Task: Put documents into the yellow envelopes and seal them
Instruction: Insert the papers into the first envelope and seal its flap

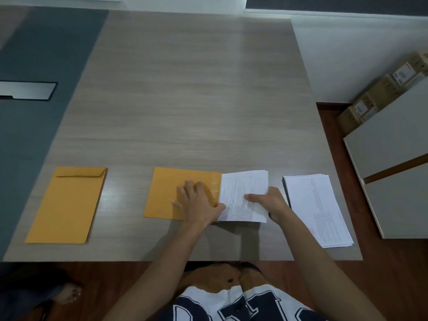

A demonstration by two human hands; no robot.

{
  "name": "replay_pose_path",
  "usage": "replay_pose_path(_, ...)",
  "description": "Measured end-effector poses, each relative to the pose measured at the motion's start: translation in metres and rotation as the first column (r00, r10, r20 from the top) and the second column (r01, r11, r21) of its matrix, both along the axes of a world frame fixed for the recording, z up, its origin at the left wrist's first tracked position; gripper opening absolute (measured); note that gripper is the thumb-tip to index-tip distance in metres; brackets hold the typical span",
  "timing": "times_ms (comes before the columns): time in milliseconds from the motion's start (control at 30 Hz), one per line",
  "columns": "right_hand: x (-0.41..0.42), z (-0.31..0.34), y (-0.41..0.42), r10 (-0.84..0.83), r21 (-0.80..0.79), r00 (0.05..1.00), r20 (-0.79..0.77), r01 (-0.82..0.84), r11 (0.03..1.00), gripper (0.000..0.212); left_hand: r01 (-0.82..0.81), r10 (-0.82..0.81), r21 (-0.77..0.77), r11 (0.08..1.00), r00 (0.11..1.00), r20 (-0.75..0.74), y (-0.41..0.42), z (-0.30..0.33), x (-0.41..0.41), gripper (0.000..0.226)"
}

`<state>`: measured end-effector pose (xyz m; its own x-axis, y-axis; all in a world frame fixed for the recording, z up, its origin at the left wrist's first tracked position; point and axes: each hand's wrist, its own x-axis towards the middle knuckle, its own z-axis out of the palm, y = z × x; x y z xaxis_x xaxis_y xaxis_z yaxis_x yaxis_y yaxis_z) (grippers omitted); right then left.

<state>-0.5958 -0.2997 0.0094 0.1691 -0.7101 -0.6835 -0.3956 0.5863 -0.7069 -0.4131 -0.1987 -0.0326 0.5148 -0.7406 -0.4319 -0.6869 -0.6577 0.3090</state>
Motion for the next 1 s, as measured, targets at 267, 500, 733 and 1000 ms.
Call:
replay_pose_path(267, 0.014, -0.014, 0.006, 0.025, -0.12, 0.993, -0.116, -0.039, 0.992, 0.033, 0.375, -0.376, 0.033, 0.927, 0.925, 0.057, -0.002, 0.016, 0.036, 0.139)
replay_pose_path(500, 0.015, -0.018, 0.007, 0.016, -0.147, 0.973, -0.232, -0.052, 0.988, 0.029, 0.714, -0.719, 0.103, 0.693, 0.673, 0.173, -0.019, 0.013, 0.068, 0.16)
replay_pose_path(733, 0.024, -0.018, 0.01, 0.028, -0.134, 0.97, -0.24, -0.062, 0.989, 0.028, 0.732, -0.732, 0.048, 0.68, 0.672, 0.116, -0.026, 0.018, 0.063, 0.157)
replay_pose_path(1000, 0.035, -0.008, 0.014, 0.153, -0.121, 0.958, -0.241, -0.186, 0.975, 0.014, 0.728, -0.724, -0.01, 0.686, 0.683, 0.094, -0.017, 0.022, 0.048, 0.154)
